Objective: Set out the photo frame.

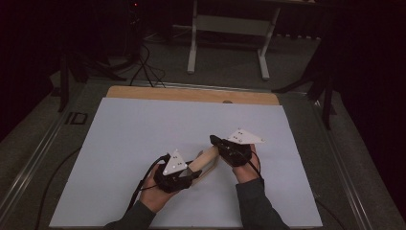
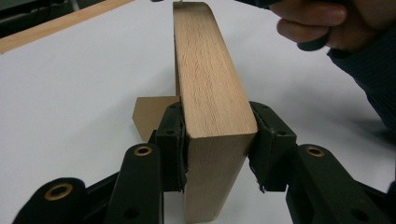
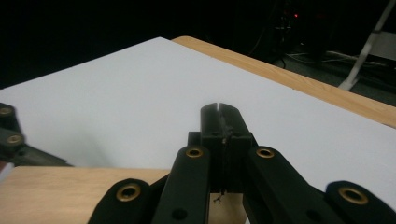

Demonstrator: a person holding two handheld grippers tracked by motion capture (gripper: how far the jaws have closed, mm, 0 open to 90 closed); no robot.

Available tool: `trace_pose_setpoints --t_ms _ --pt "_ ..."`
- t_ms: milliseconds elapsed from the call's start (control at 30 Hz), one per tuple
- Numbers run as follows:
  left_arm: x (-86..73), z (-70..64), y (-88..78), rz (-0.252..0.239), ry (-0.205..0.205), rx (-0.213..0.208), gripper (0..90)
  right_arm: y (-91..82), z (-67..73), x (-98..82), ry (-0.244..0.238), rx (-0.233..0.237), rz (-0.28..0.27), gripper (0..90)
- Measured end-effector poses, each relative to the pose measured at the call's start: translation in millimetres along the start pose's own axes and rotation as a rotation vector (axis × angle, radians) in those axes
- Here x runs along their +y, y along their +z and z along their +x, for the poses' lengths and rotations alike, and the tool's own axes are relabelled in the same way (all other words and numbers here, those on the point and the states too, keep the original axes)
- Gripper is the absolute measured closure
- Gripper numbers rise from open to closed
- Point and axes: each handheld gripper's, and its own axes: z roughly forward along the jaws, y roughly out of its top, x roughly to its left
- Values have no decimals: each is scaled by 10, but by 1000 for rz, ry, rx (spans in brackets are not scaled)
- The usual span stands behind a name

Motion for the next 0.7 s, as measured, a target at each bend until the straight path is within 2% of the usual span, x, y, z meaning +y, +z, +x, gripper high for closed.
trace_pose_setpoints --t_ms 267,700 --pt "-5 32 -5 0 -9 1 601 31 -31 -34 1 -28 45 897" --pt "-14 63 11 28 -13 69 585 26 -49 -29 16 -33 52 899"
